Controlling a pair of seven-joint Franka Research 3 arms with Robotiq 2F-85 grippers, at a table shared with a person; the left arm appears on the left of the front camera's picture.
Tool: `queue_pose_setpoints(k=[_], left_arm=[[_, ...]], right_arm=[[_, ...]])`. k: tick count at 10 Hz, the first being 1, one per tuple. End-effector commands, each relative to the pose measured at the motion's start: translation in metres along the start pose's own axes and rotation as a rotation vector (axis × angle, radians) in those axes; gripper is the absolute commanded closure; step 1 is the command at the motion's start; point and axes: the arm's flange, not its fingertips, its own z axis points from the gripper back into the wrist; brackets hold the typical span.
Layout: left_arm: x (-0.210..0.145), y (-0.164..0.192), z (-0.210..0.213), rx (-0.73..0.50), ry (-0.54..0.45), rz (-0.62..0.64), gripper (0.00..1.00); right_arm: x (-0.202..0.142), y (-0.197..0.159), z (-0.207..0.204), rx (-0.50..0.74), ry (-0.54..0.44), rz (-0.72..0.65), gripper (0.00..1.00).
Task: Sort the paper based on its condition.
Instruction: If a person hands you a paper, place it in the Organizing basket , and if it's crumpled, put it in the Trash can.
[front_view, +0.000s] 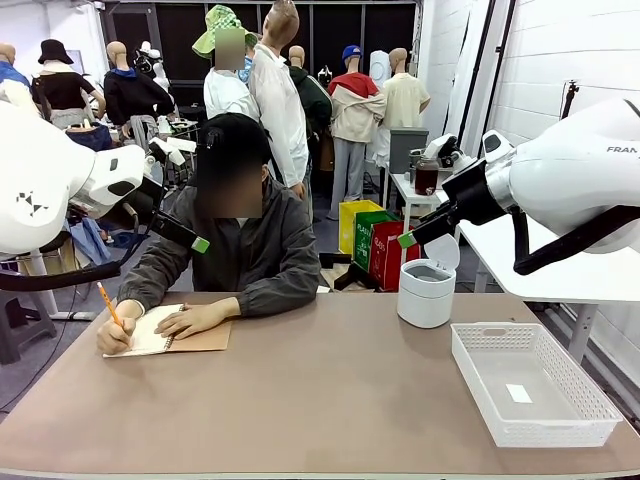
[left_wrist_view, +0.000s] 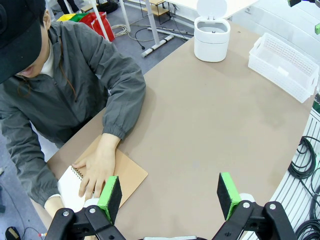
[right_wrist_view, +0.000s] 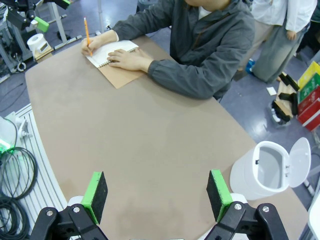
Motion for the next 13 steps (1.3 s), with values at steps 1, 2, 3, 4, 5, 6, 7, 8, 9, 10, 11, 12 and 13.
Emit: queue_pose_setpoints(k=[1,2,3,4,5,6,7,8,9,10,11,12,13], left_arm=[[0.0003,0.0008,0.0012,-0.006,0.005,0.003,0.00],[0.0003,0.0008,0.0012,-0.006,0.005,0.003,0.00],[0.0003,0.0008,0.0012,-0.006,0.005,0.003,0.00],[0.0003,0.0008,0.0012,-0.006,0.005,0.003,0.00],[0.0003,0.0008,0.0012,-0.006,0.005,0.003,0.00],[0.0003,0.0008,0.0012,-0.006,0.005,0.003,0.00],[0.0003,0.0008,0.0012,-0.006,0.005,0.003,0.00],[0.0003,0.0008,0.0012,-0.006,0.005,0.003,0.00],[0.0003,0.0008,0.0012,-0.006,0.005,0.003,0.00],[0.0003,0.0008,0.0012,-0.006,0.005,0.003,0.00],[0.0003,0.0008,0.0012,-0.006,0.005,0.003,0.00],[0.0003,0.0008,0.0012,-0.006,0.005,0.003,0.00],[0.0003,0.0008,0.0012,-0.006,0.005,0.003,0.00]], right_arm=[[-0.0008,-0.0001,0.0004,0.009,0.001,-0.003,0.00],[-0.0008,-0.0001,0.0004,0.009,0.001,-0.003,0.00],[-0.0008,-0.0001,0.0004,0.009,0.001,-0.003,0.00],[-0.0008,-0.0001,0.0004,0.009,0.001,-0.003,0.00],[-0.0008,-0.0001,0.0004,0.009,0.001,-0.003,0.00],[-0.0008,-0.0001,0.0004,0.009,0.001,-0.003,0.00],[-0.0008,-0.0001,0.0004,0.009,0.001,-0.003,0.00],[-0.0008,-0.0001,0.0004,0.009,0.001,-0.003,0.00],[-0.0008,-0.0001,0.0004,0.009,0.001,-0.003,0.00],[-0.0008,-0.0001,0.0004,0.009,0.001,-0.003,0.00],[-0.0008,-0.0001,0.0004,0.009,0.001,-0.003,0.00],[-0.0008,-0.0001,0.0004,0.009,0.001,-0.003,0.00],[-0.0008,-0.0001,0.0004,0.009,0.001,-0.003,0.00]])
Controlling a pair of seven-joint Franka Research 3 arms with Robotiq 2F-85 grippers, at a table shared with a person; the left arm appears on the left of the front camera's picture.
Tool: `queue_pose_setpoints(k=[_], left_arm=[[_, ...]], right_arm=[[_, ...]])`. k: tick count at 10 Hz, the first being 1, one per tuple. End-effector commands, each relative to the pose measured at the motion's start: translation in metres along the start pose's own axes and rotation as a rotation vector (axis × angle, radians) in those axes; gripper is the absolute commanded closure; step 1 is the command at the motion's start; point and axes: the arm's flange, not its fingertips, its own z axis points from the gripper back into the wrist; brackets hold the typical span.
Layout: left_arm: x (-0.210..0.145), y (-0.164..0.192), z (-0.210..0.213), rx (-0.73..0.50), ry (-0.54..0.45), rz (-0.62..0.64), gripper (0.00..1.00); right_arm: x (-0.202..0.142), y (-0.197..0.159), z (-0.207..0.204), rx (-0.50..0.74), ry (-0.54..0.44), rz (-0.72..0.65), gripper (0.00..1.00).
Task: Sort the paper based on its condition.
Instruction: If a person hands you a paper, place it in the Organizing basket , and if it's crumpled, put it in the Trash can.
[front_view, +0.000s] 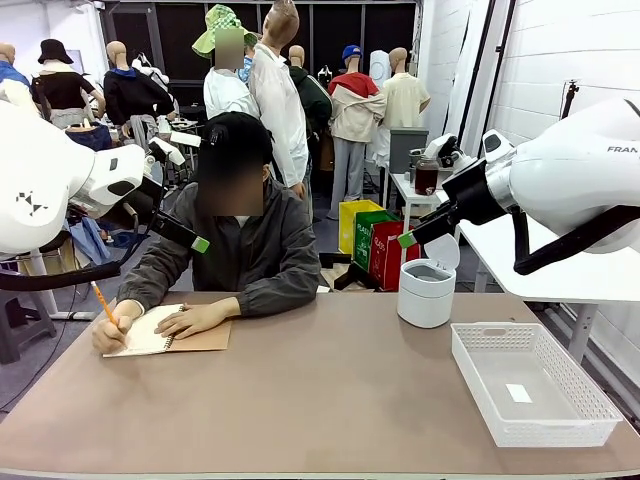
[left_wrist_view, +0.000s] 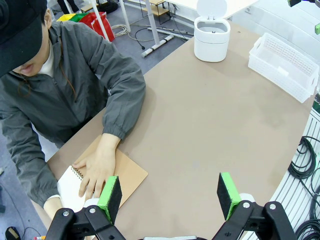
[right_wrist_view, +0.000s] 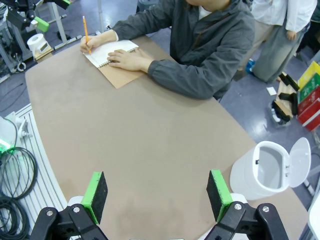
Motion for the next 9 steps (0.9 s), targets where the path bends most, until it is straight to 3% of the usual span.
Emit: queue_pose_setpoints(k=[1,9], left_arm=[[0.0003,0.0008,0.0012,-0.006,0.005,0.003,0.00],[0.0003,0.0008,0.0012,-0.006,0.005,0.003,0.00]], right_arm=[[-0.0008,-0.0001,0.0004,0.009,0.001,-0.003,0.00],[-0.0008,-0.0001,0.0004,0.009,0.001,-0.003,0.00]])
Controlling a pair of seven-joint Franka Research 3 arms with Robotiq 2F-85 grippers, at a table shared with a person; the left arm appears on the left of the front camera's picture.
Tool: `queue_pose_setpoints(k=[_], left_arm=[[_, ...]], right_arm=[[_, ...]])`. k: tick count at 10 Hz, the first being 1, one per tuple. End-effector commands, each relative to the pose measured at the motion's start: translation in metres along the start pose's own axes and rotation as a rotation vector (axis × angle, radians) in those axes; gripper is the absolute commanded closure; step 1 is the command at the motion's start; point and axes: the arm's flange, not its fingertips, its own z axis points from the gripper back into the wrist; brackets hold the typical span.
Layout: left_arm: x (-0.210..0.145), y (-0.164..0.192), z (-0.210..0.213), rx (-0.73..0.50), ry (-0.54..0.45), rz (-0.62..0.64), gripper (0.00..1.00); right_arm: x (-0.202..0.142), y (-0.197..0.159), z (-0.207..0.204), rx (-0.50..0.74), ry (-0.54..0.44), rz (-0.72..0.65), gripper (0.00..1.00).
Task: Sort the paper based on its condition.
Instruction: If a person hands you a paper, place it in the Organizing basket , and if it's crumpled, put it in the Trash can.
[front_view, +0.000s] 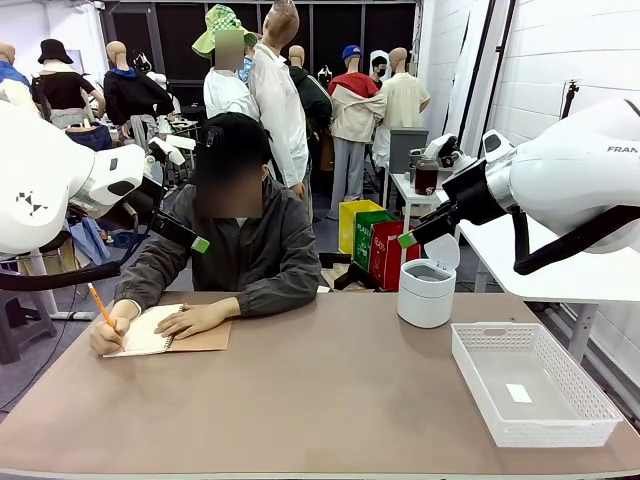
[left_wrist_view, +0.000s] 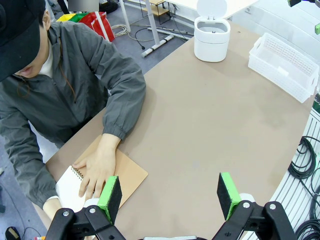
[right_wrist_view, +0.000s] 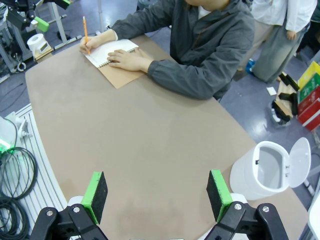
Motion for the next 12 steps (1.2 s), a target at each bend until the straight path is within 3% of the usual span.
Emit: queue_pose_setpoints(k=[1,12], left_arm=[[0.0003,0.0008,0.0012,-0.006,0.005,0.003,0.00],[0.0003,0.0008,0.0012,-0.006,0.005,0.003,0.00]], right_arm=[[-0.0008,-0.0001,0.0004,0.009,0.001,-0.003,0.00],[-0.0008,-0.0001,0.0004,0.009,0.001,-0.003,0.00]])
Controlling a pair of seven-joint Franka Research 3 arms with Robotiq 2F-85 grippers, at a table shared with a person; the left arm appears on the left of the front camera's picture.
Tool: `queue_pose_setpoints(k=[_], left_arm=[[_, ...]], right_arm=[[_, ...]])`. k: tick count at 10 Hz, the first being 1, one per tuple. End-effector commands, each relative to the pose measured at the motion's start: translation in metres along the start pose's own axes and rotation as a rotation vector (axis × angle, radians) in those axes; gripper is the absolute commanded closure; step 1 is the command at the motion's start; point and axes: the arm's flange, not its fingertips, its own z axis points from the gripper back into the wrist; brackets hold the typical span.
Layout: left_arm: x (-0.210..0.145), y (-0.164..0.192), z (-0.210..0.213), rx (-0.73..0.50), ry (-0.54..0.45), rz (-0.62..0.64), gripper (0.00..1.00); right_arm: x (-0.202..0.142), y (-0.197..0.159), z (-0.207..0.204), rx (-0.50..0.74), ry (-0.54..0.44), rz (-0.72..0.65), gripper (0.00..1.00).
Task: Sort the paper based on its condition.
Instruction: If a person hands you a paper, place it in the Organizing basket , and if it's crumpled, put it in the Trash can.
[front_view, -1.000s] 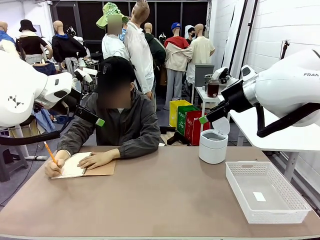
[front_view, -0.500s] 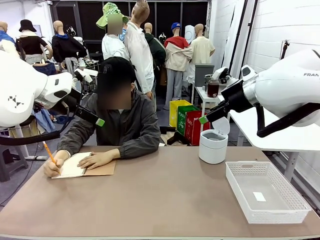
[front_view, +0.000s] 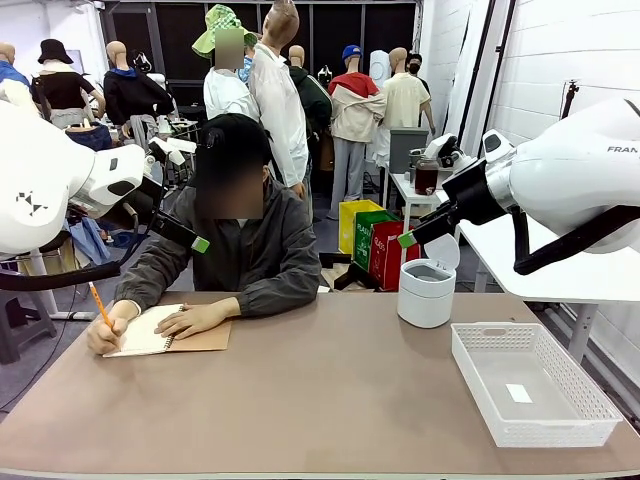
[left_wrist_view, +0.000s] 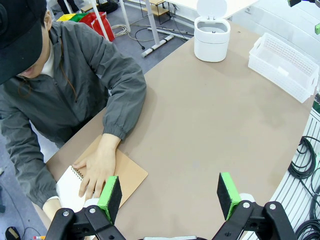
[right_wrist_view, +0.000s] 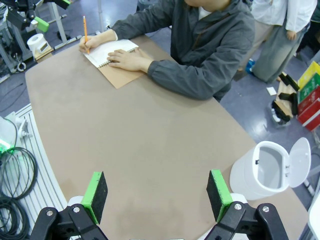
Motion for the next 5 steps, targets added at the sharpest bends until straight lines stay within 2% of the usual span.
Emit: queue_pose_setpoints(k=[1,5], left_arm=[[0.0003,0.0008,0.0012,-0.006,0.005,0.003,0.00],[0.0003,0.0008,0.0012,-0.006,0.005,0.003,0.00]], right_arm=[[-0.0008,-0.0001,0.0004,0.009,0.001,-0.003,0.00],[-0.0008,-0.0001,0.0004,0.009,0.001,-0.003,0.00]])
